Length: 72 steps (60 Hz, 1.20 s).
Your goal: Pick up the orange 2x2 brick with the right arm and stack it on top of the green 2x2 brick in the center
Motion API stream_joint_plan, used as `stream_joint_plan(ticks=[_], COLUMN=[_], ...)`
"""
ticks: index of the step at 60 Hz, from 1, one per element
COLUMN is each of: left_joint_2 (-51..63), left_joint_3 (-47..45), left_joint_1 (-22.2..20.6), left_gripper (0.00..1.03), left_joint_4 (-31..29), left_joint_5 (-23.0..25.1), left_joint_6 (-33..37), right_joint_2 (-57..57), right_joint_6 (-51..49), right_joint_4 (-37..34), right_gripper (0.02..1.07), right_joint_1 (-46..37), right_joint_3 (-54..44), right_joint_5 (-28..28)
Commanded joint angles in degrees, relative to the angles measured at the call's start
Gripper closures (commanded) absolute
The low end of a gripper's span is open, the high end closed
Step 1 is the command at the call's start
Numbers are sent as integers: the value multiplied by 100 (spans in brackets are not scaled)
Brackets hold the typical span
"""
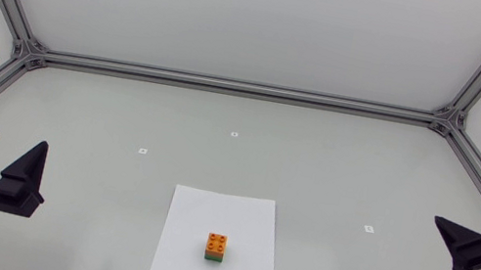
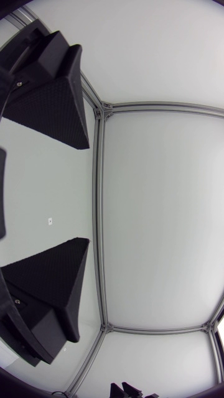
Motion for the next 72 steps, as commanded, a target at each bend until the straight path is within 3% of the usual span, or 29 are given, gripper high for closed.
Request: stream_joint_plan(ticks=[1,9,15,72], left_joint_2=[-45,-45,-45,-45], left_joint_3=[-235,-235,-235,-235], left_joint_1=[16,16,16,16], left_gripper=[4,4,4,4], left_joint_4=[-87,-87,-87,-87], left_joint_5=[25,34,25,25], left_joint_6=[73,73,73,73], right_joint_2=[-426,-988,-1320,-2368], right_joint_6=[309,977,989,2832], right_joint_4=[223,820,1357,4187], right_gripper=[7,7,7,7], right_joint_1=[-65,14,17,401], right_joint_3=[-294,-759,-1179,-3695], right_joint_5=[110,664,663,585])
